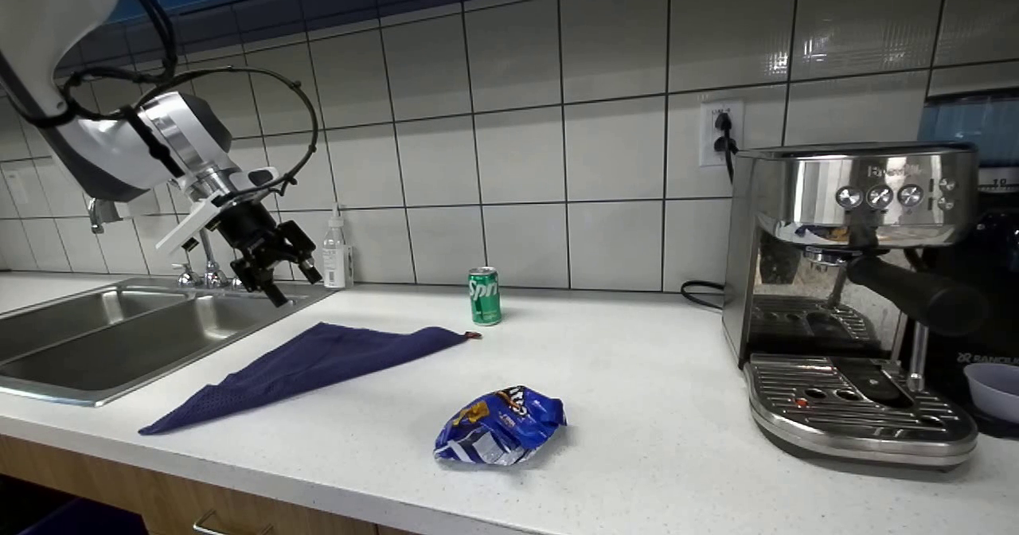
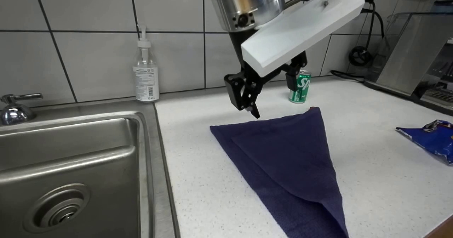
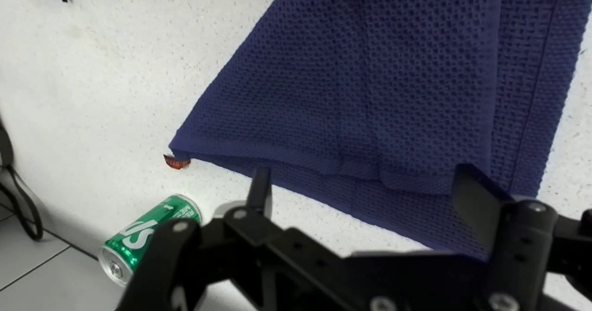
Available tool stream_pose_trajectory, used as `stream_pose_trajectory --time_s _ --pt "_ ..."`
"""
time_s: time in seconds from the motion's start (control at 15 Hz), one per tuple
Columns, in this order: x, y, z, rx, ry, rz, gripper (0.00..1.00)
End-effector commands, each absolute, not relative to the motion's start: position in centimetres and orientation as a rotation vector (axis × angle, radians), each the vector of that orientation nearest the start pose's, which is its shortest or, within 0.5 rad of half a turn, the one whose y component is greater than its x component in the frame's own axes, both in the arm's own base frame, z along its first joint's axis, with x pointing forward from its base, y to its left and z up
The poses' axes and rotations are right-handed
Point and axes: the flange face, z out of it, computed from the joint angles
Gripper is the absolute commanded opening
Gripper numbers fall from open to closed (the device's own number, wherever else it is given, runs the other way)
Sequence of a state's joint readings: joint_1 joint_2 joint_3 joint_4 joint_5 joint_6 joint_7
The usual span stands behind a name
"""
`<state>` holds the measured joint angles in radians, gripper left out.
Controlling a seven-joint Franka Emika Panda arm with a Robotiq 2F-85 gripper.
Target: Fold the towel into a triangle twice.
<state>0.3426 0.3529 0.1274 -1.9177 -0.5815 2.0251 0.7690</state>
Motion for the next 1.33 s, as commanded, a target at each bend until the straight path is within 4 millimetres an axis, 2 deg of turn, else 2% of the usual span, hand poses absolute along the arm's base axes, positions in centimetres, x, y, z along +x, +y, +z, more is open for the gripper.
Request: stream_pose_trajectory --time_s 0.0,0.53,1.13,1.27 --pt "54.0 22.0 31.4 -3.575 -0.034 -0.045 1.00" --pt "53.6 17.1 32.3 -3.520 0.218 0.048 1.00" --pt "53.5 11.4 31.1 -3.394 0.562 0.189 1.00" --pt "52.6 11.4 31.1 -3.420 0.465 0.184 1.00"
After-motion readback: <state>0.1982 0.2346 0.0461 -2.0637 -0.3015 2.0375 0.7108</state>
